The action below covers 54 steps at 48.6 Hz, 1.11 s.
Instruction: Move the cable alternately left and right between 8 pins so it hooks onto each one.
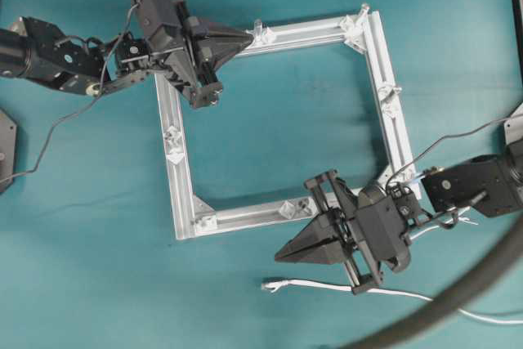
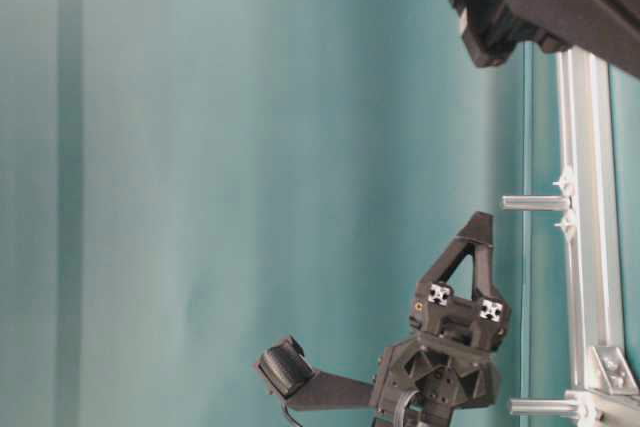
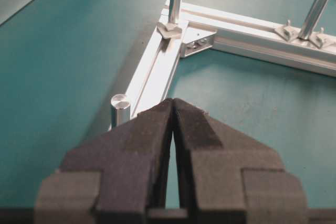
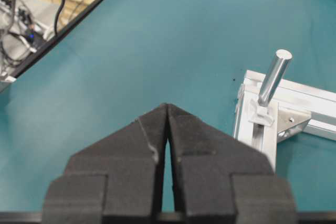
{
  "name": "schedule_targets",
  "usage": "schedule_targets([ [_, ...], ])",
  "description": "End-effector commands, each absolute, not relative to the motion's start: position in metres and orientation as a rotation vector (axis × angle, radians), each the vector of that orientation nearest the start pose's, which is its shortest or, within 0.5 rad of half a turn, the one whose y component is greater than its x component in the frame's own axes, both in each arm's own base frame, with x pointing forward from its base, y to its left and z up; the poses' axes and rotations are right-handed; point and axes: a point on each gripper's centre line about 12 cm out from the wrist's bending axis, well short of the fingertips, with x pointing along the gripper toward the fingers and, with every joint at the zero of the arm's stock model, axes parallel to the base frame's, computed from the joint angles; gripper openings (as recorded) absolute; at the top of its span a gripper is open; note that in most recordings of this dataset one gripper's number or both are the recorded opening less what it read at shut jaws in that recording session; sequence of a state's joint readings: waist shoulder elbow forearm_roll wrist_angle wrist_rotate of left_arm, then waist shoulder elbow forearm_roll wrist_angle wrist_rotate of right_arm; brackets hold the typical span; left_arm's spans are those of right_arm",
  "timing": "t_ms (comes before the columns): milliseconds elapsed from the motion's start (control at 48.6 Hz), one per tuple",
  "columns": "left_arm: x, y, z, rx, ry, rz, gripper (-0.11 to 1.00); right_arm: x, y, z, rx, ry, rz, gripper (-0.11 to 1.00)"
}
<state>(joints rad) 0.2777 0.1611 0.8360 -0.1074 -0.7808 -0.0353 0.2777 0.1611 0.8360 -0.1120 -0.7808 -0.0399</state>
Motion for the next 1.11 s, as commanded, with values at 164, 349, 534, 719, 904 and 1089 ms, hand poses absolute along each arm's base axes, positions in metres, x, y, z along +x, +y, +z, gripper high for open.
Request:
schedule_targets([
  [164,0.363,0.105,0.206,-0.024,0.118,0.304,0.00,0.381,0.126,0.163,-0.115,0.226,0.373,0.00],
  [349,0.346,0.095,0.229,-0.051,0.220,0.284,0.00,0.391,0.143,0.167,-0.098,0.480,0.367,0.00],
  [534,0.326,0.083,0.243,-0.068,0.288,0.261,0.07,0.389,0.157,0.167,-0.073,0.655,0.351,0.00],
  [719,0.309,0.072,0.245,-0.115,0.319,0.247,0.44,0.391,0.162,0.163,-0.050,0.729,0.332,0.00],
  [904,0.291,0.054,0.245,-0.113,0.327,0.201,0.74,0.402,0.170,0.157,-0.044,0.745,0.331,0.05],
  [1089,0.264,0.038,0.242,-0.112,0.337,0.160,0.74,0.412,0.179,0.144,-0.041,0.794,0.323,0.48],
])
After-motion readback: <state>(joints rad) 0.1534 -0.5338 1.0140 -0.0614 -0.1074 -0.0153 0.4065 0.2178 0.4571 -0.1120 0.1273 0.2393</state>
